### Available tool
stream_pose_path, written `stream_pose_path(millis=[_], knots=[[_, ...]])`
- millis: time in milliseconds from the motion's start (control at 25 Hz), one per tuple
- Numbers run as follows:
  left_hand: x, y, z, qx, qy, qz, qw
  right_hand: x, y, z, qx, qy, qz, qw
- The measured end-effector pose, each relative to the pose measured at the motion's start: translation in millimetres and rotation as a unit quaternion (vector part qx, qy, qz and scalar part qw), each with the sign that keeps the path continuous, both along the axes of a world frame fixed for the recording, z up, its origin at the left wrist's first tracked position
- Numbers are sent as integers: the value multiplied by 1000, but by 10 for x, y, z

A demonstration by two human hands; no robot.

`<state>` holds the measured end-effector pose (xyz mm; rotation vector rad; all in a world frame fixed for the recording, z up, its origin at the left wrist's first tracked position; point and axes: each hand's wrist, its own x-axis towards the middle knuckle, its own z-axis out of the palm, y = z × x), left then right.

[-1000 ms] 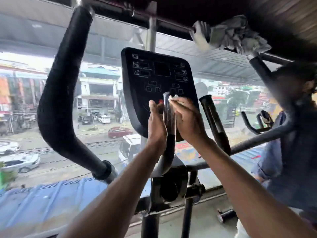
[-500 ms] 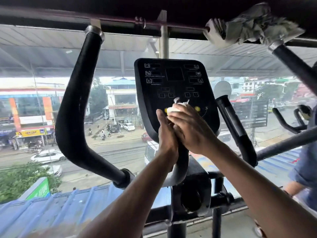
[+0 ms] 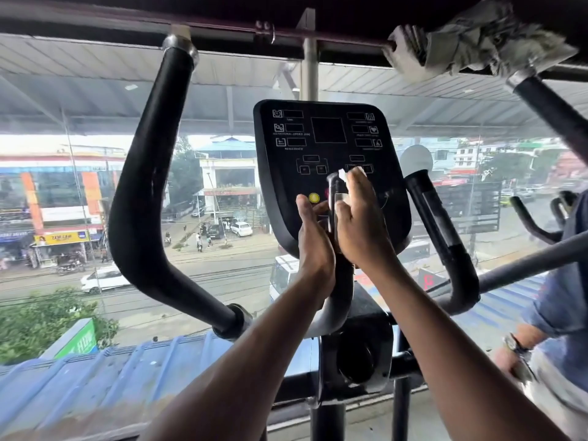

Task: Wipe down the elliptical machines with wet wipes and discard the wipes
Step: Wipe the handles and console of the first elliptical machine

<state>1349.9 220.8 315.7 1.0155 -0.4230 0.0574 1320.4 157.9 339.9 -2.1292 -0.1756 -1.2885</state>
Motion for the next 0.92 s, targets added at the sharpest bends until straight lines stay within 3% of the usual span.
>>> stream_pose_path(millis=[120, 200, 240, 280, 320, 360, 400, 440, 520, 600, 680, 800, 920], knots=[[6, 3, -26, 13, 3, 16, 1000, 131, -25, 137, 161, 99, 50, 981], [-47, 16, 2, 24, 9, 34, 999, 131, -70, 147, 349, 157, 186, 905], [-48, 26, -5, 35, 11, 36, 999, 96, -71, 112, 407, 171, 229, 868], [-44, 47, -21, 45, 13, 36, 998, 42, -57, 67, 420, 176, 236, 858], [-46, 62, -49, 43, 19, 27, 999, -13, -33, -9, 385, 172, 202, 884], [-60, 74, -87, 38, 28, 16, 999, -57, -11, -117, 299, 146, 118, 936], [-76, 93, -125, 42, 39, -4, 998, -117, 12, -213, 187, 78, 7, 979], [-79, 112, -161, 50, 48, -35, 997, -161, 41, -278, 66, -9, -54, 996], [-26, 138, -252, 41, 61, -101, 992, -101, 37, -279, -140, -37, -41, 989], [-48, 205, -318, 13, 71, -176, 982, -39, 28, -242, -252, 41, -60, 965], [-64, 260, -376, 8, 87, -232, 969, -86, 34, -337, -272, 63, -99, 955], [-19, 280, -446, 11, 84, -239, 967, -283, 141, -767, -297, 38, -116, 947], [-38, 289, -423, 40, 74, -230, 969, -180, 114, -658, -212, 41, -120, 969]])
